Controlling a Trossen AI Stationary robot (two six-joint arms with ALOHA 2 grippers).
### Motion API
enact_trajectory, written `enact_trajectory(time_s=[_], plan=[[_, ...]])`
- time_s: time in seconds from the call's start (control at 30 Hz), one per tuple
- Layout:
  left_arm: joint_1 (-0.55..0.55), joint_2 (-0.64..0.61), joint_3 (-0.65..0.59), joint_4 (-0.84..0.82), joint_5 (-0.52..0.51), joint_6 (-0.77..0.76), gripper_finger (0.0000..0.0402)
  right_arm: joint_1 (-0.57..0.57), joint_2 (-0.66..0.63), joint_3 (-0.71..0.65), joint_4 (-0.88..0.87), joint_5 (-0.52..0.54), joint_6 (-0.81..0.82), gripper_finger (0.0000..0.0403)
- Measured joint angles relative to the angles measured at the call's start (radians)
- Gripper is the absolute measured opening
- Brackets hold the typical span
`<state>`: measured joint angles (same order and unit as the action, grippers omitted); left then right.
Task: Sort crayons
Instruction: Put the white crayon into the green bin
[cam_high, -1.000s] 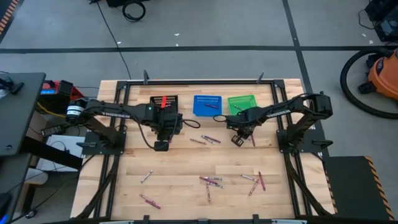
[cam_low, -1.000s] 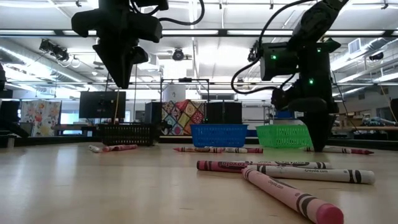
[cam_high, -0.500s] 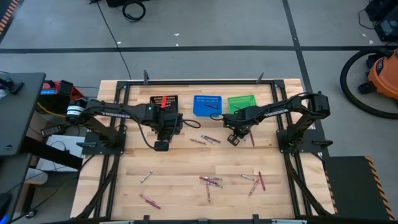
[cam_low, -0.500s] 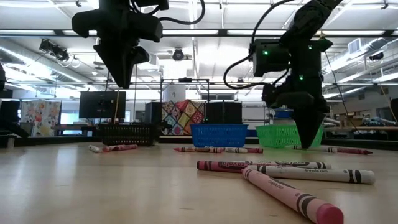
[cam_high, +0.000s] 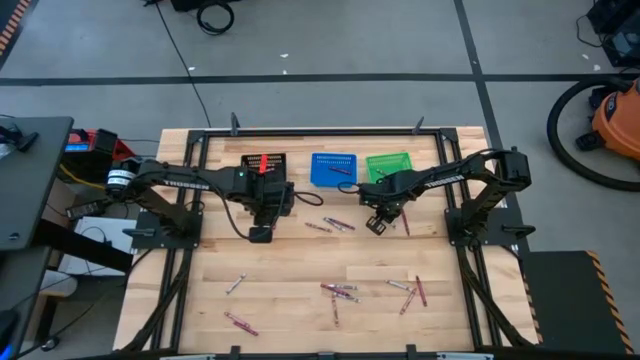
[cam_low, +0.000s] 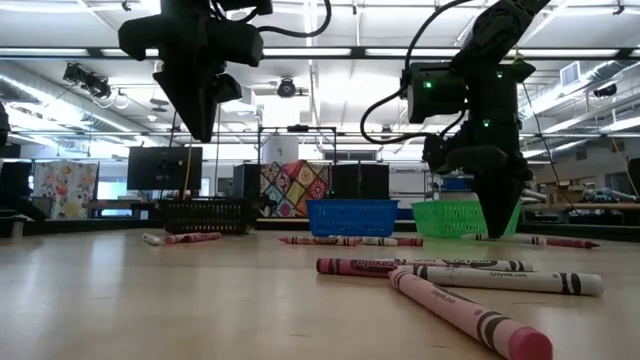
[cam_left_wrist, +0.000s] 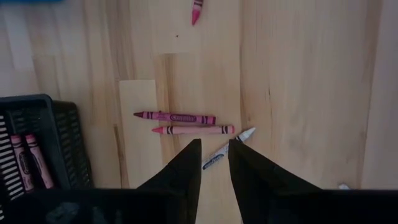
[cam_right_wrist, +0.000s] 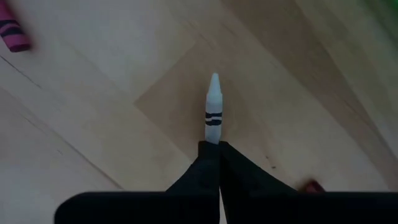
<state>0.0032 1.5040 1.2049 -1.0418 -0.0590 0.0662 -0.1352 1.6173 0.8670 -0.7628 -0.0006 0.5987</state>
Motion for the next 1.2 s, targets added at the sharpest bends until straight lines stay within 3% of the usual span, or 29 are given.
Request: enact_trajectory(time_s=[0.33,0.63,0.93,1.2], plan=[[0.0,0.0,0.0,0.002,0.0,0.0,0.0091,0.0,-0.018,0.001,-0.001,-0.014,0.003,0.0008],[0.0,0.0,0.0,0.002,0.0,-0.001,0.0091,-0.013,-0.157,0.001,-0.002,0.004,0.011,0.0007],[0.0,0.0,0.0,0.015,0.0,-0.001,0.0091,-0.135,-0.3,0.001,0.015,0.124,-0.032,0.0006],[0.0,0.0,0.0,0.026,0.0,-0.001,0.0091,-0.277,-0.314,0.002,0.094,0.161,-0.219,0.0005]])
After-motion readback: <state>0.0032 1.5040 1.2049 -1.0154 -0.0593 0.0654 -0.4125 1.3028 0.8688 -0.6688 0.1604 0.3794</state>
